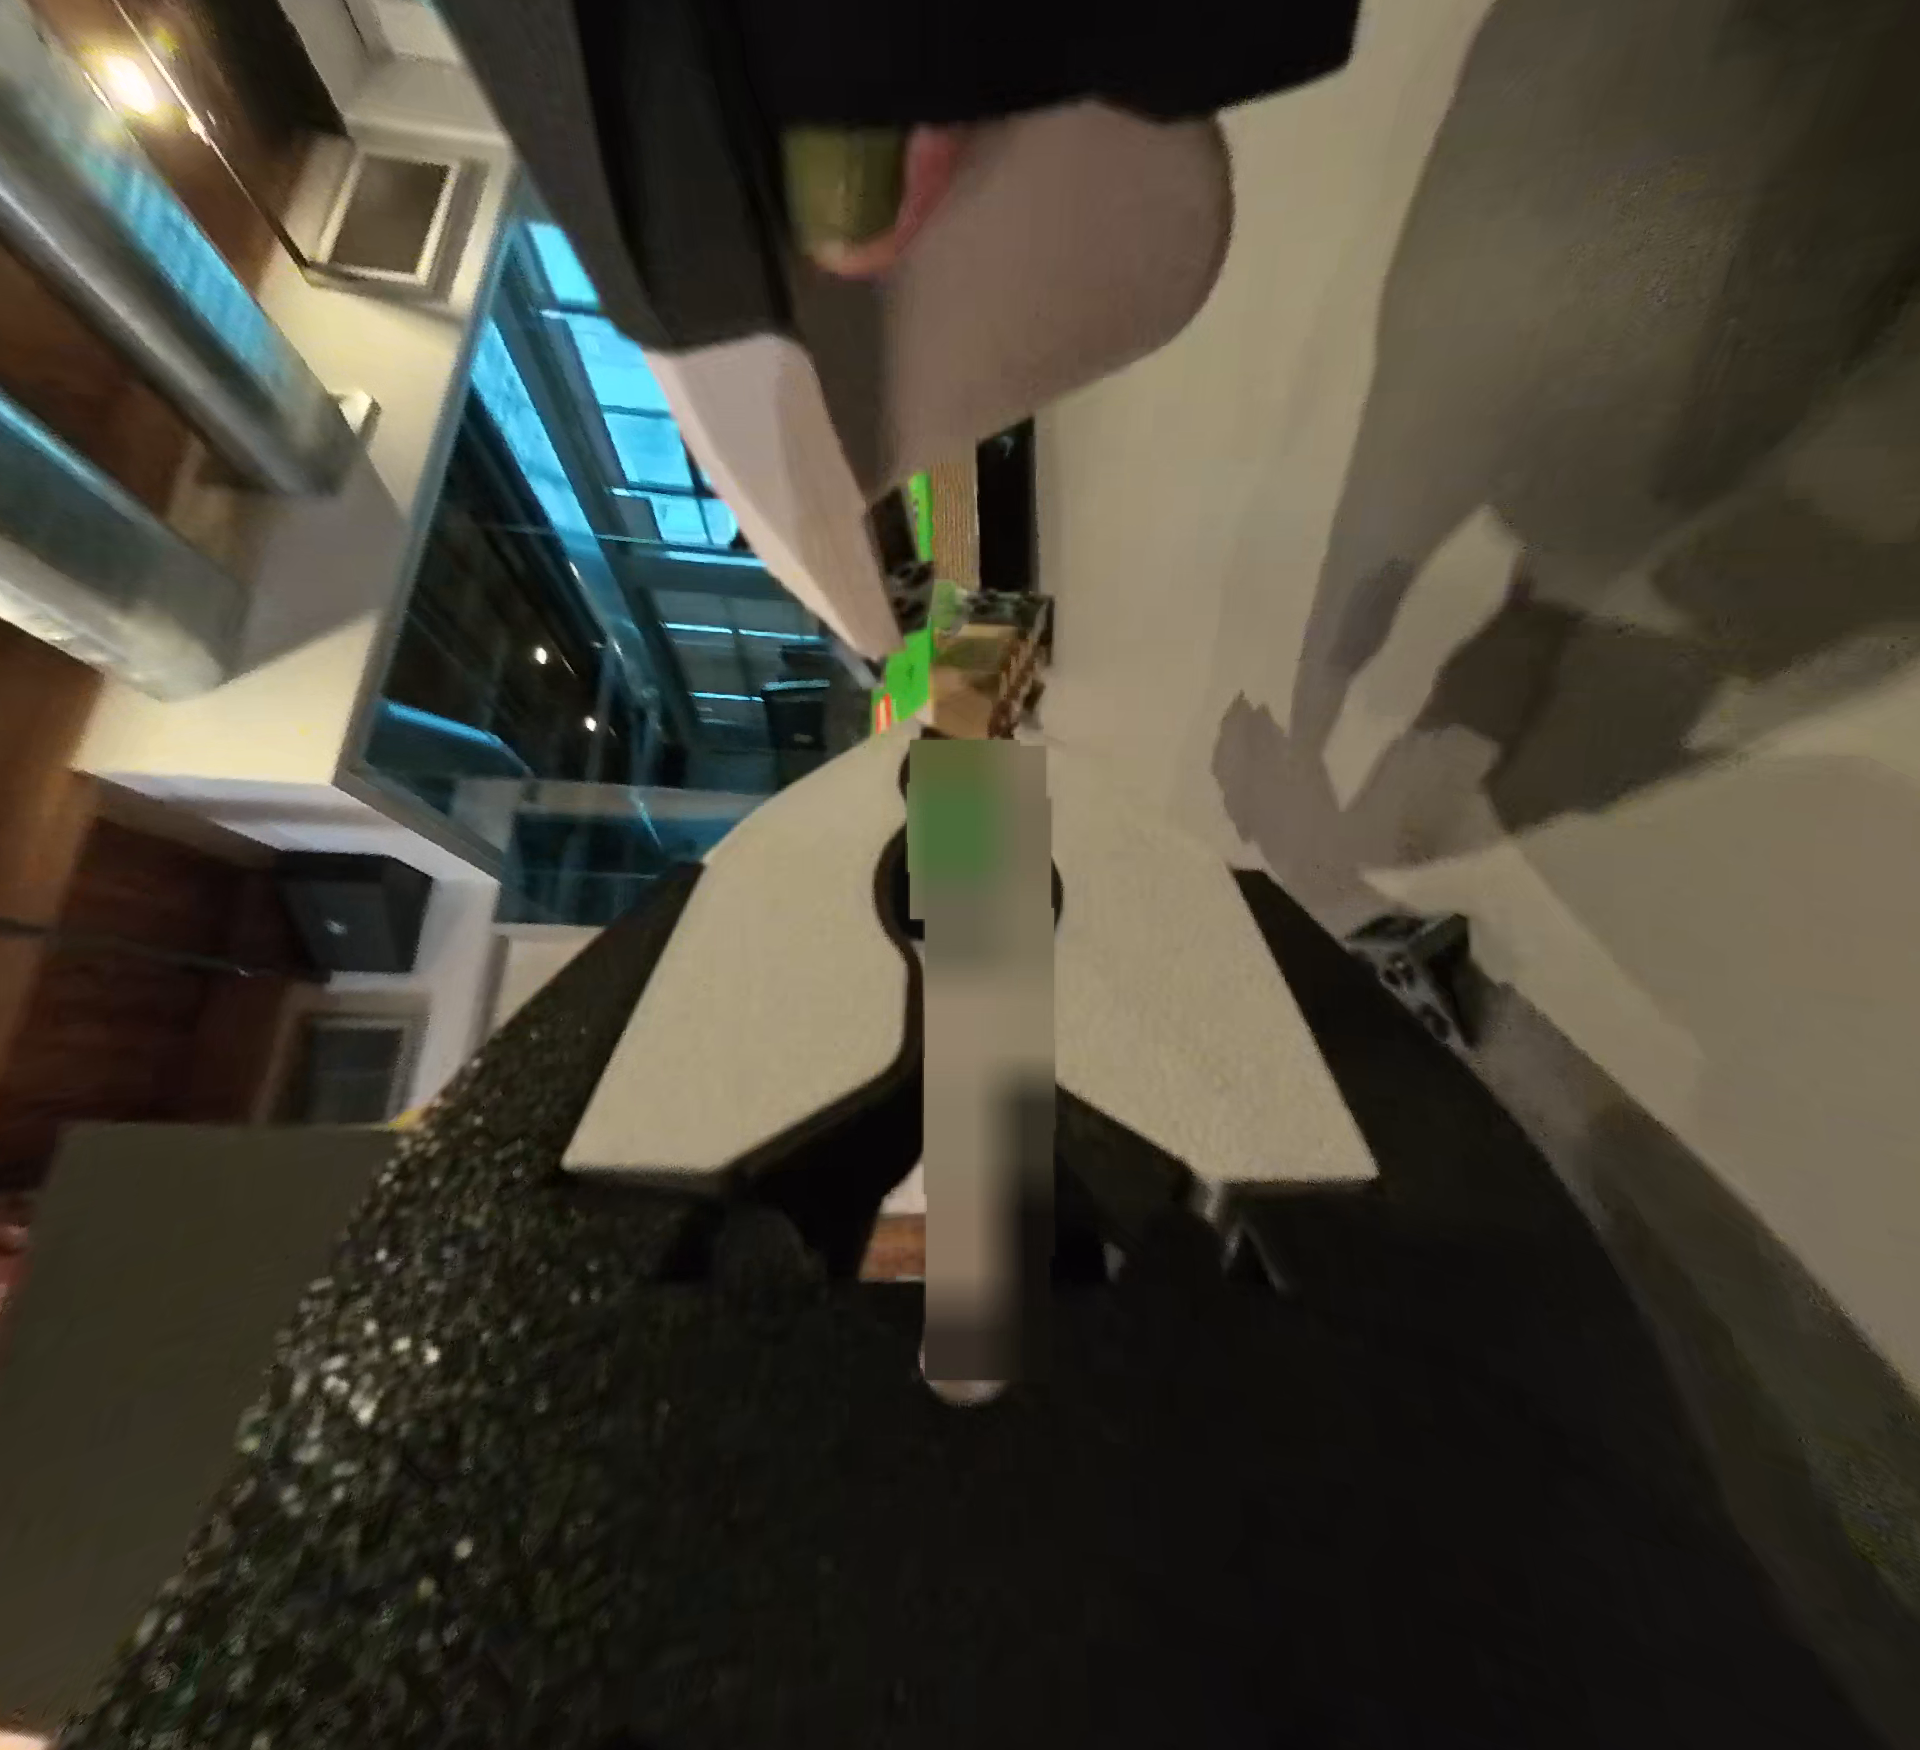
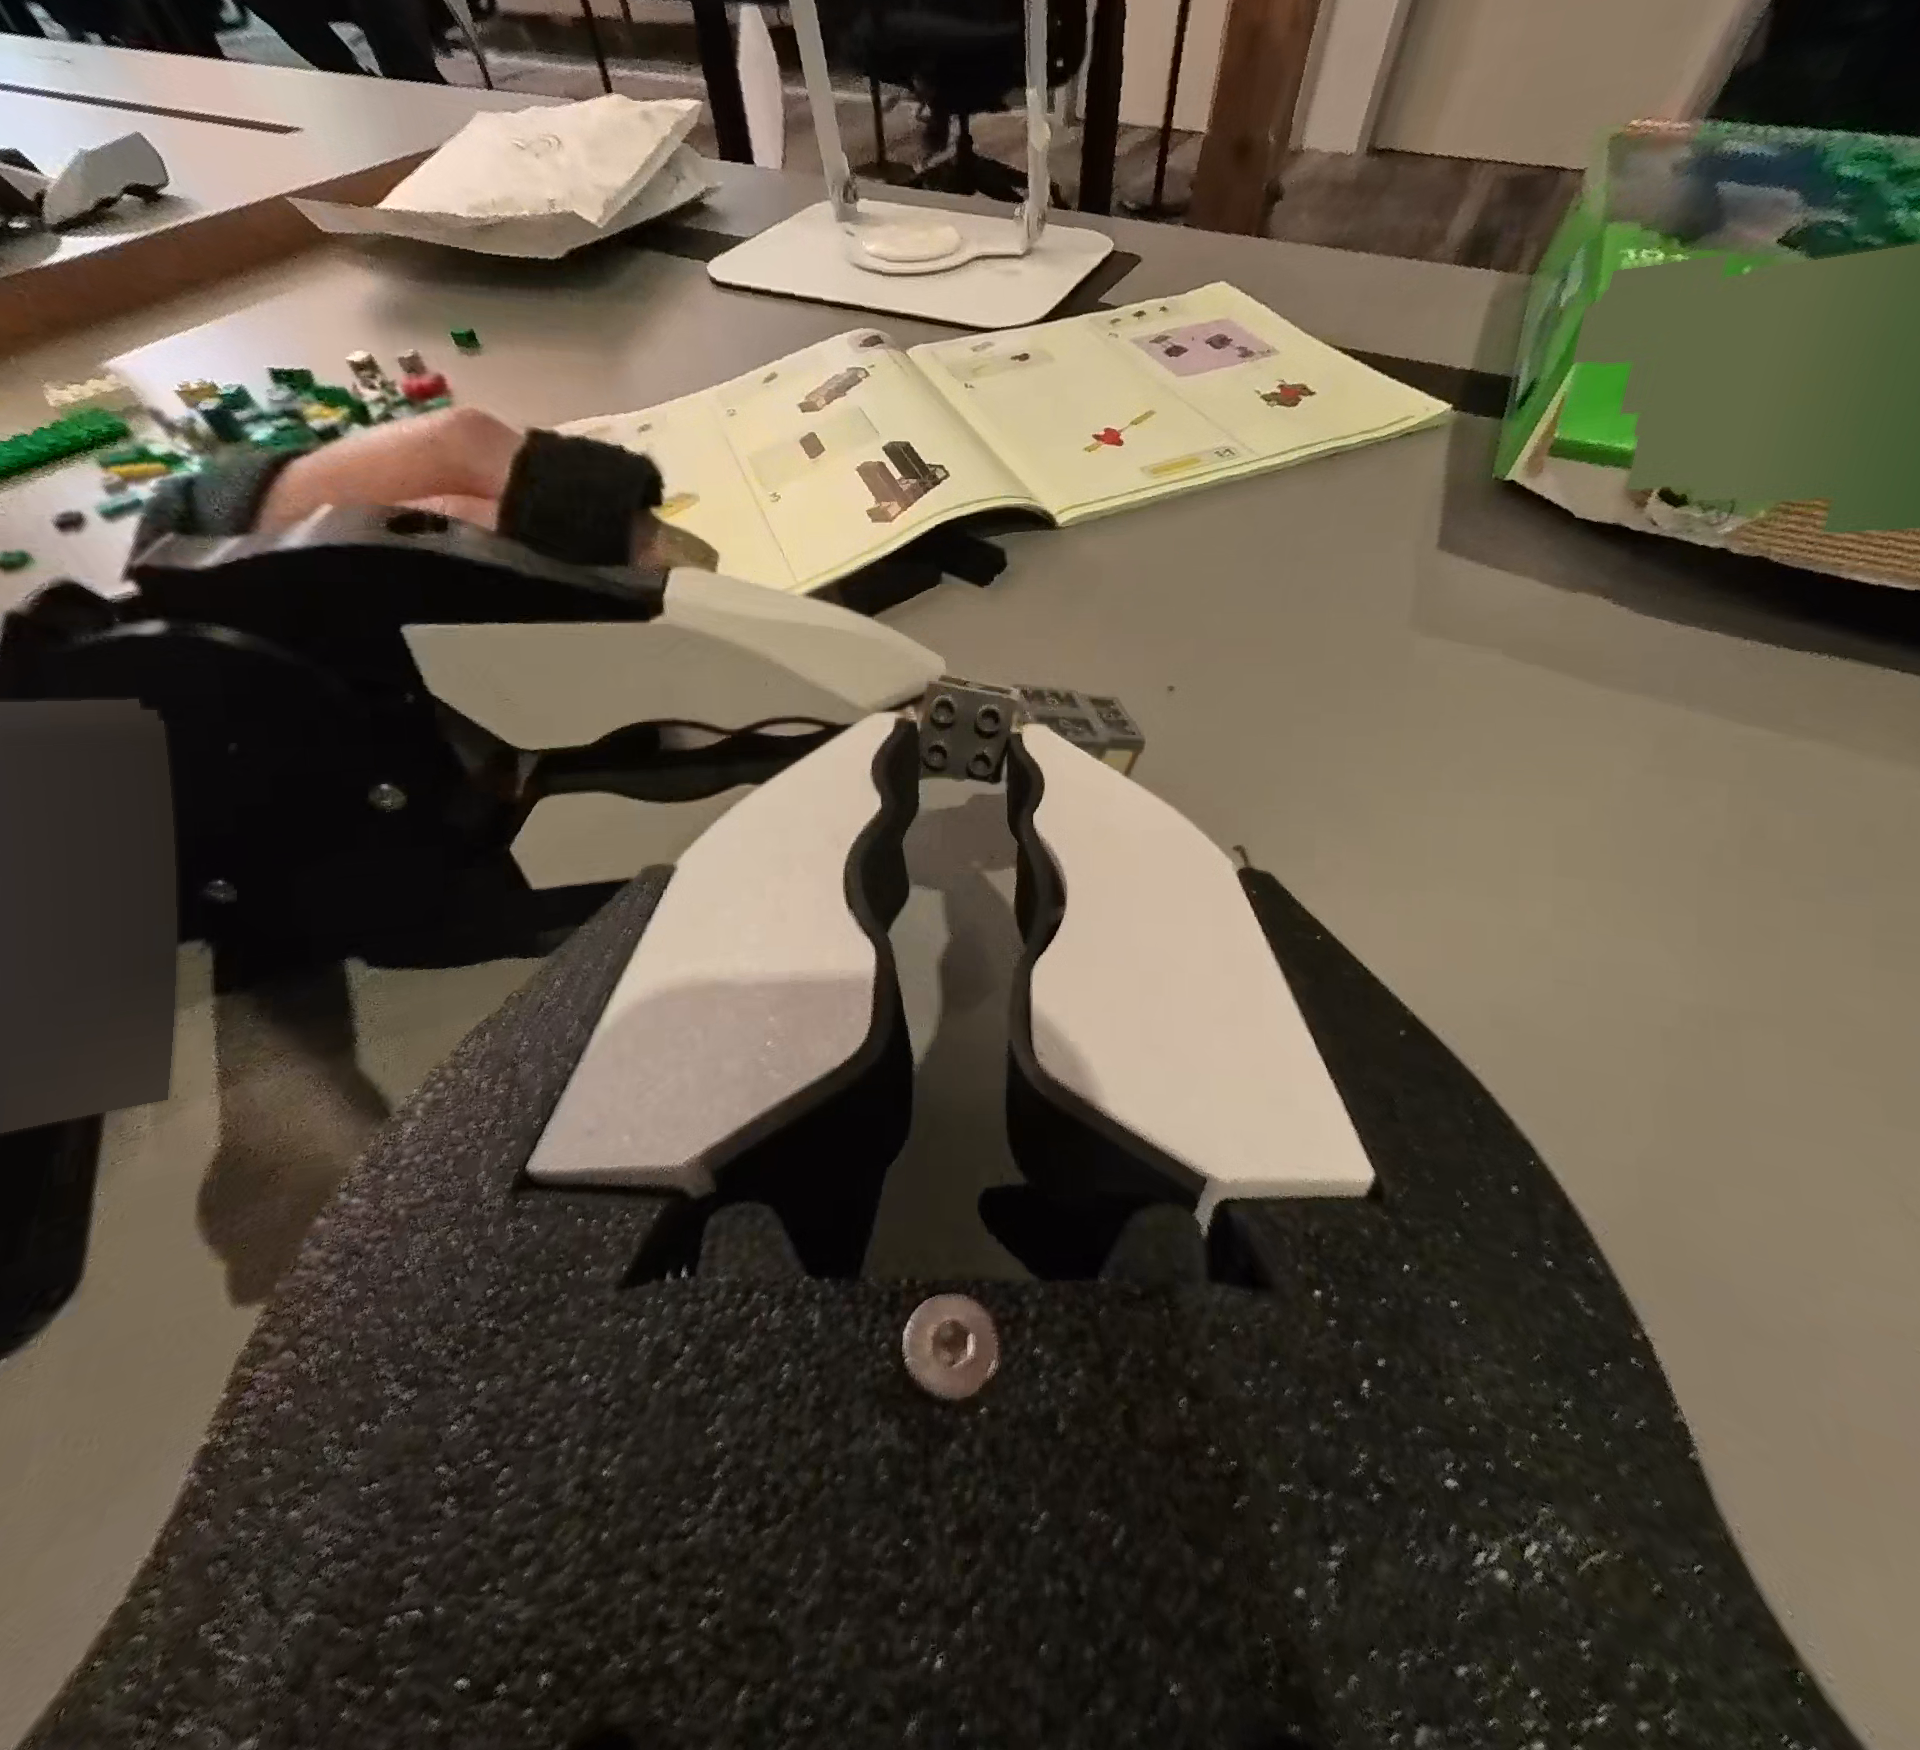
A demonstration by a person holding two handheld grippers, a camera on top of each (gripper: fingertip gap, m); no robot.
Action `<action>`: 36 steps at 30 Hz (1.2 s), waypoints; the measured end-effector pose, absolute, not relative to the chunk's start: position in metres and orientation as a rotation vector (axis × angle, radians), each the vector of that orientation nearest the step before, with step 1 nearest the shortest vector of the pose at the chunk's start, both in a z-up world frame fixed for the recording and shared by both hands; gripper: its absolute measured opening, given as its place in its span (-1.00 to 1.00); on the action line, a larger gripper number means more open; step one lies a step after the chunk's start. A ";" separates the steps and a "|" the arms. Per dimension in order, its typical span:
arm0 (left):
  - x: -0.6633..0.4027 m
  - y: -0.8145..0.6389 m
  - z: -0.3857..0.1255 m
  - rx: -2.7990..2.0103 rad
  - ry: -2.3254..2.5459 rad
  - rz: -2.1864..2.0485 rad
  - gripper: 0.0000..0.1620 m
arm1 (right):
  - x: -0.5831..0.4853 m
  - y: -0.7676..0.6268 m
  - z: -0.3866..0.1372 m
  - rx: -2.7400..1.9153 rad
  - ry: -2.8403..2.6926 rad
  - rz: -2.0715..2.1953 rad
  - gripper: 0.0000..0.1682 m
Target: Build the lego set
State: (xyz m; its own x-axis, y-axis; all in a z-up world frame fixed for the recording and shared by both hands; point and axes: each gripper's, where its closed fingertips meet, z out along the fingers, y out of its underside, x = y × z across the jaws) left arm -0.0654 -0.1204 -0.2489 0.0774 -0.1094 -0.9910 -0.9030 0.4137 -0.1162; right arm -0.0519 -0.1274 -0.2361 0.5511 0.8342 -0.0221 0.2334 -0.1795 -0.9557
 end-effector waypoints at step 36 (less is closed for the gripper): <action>-0.061 -0.130 -0.245 -0.951 1.346 0.699 -0.86 | -0.047 -0.129 -0.242 -1.760 -1.003 0.643 -0.82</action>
